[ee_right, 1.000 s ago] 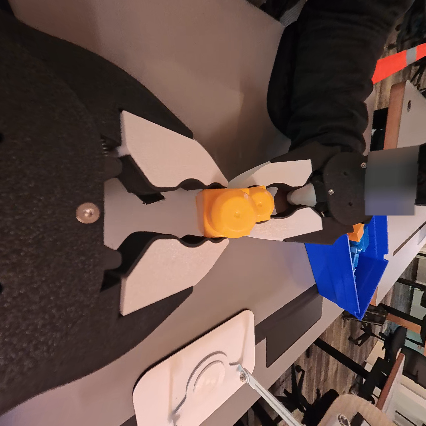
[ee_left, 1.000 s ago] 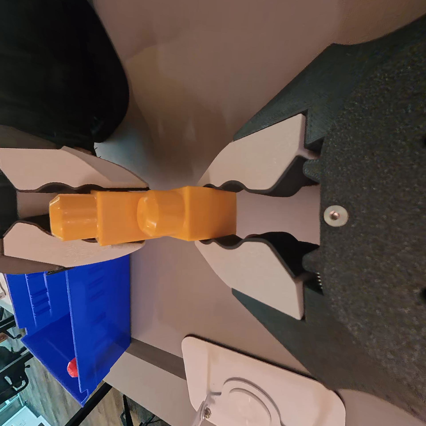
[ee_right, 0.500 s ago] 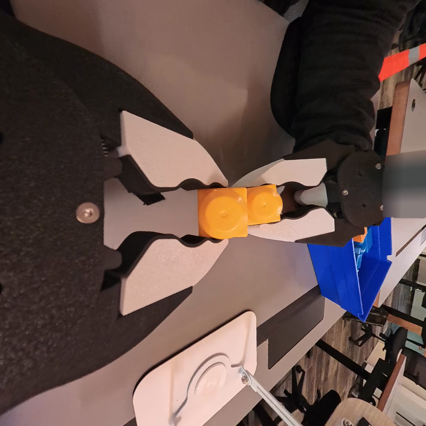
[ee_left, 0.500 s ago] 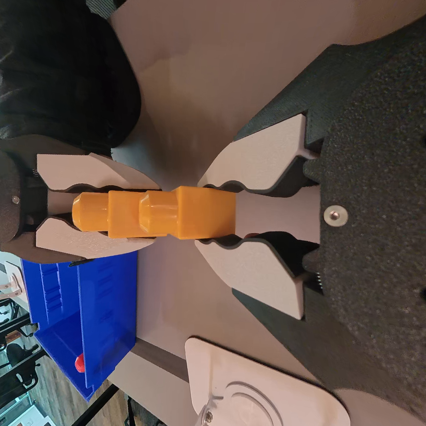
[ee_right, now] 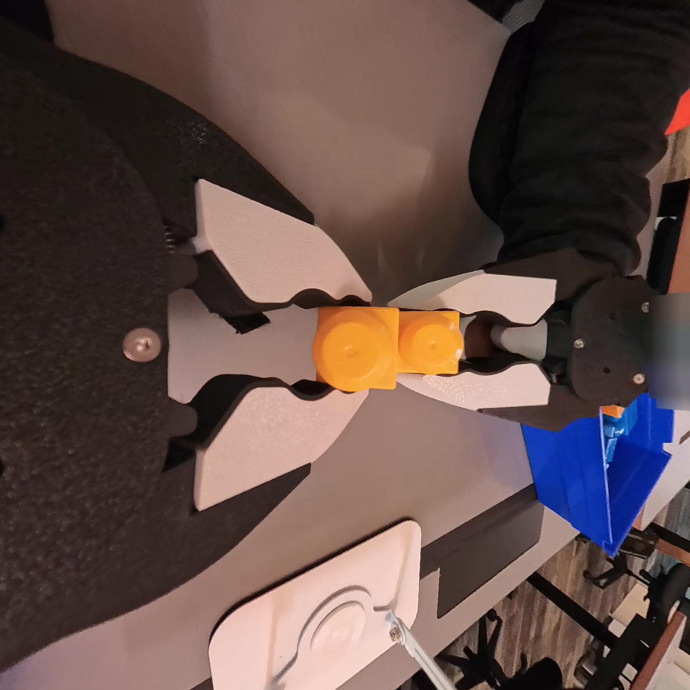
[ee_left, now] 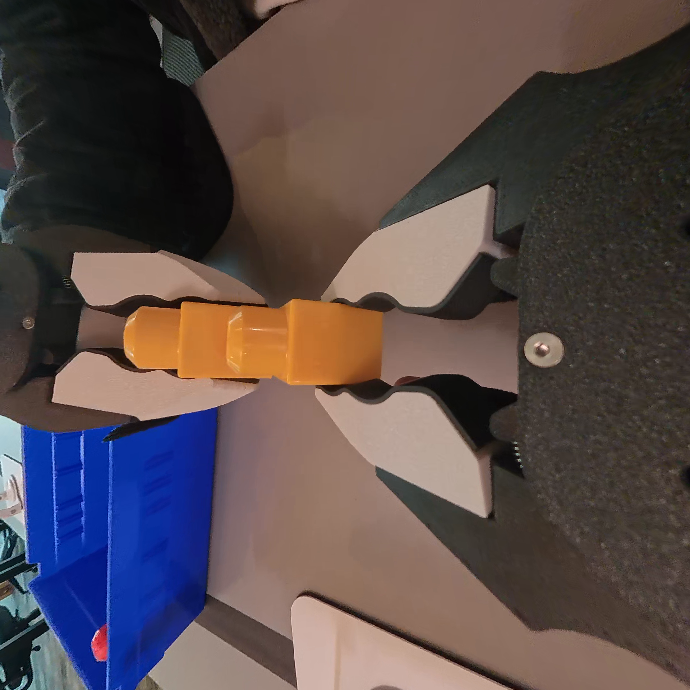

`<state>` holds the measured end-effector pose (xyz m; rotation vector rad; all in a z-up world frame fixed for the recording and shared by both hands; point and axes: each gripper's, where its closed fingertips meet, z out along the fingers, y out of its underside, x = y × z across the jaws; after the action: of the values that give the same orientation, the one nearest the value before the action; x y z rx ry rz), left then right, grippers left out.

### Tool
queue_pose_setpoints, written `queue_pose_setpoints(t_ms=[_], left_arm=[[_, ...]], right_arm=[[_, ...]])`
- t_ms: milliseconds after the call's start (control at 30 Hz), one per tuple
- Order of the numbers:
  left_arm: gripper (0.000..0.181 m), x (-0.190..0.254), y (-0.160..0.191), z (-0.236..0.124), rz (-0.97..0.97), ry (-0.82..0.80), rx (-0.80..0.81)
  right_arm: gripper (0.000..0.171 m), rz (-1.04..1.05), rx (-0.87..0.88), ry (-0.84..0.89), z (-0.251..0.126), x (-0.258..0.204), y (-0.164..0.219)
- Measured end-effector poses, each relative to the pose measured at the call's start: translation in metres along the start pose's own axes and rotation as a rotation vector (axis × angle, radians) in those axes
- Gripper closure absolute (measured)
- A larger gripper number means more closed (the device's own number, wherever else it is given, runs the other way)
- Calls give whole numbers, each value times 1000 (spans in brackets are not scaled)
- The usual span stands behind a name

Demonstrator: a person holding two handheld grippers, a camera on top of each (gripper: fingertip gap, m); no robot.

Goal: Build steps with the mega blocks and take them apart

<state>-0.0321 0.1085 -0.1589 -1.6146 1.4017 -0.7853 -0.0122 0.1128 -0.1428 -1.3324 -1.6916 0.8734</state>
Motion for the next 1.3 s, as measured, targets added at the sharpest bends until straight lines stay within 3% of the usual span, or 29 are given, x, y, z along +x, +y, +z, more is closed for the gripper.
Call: queue_pose_setpoints(t_ms=[267,467,733,900,1100,1200,1300], left_arm=[[146,-1,5,2,-18,5,-20],[145,-2,-2,1,-63,27,44],[145,-10,-35,-19,-153,49,297],[144,-11,-56,-28,-218,83,457],[144,-5,-56,-15,-212,92,451],[144,-3,-55,-9,-199,85,432],[144,-3,-54,-8,-167,59,413]], right_arm=[[135,41,-37,-8,4,1,8],[134,111,49,-14,-1,5,-4],[133,217,346,4,-32,21,-45],[124,208,273,6,-21,19,-35],[122,223,330,-30,-18,11,-48],[133,216,352,-15,-23,13,-51],[134,195,331,-3,-23,13,-50]])
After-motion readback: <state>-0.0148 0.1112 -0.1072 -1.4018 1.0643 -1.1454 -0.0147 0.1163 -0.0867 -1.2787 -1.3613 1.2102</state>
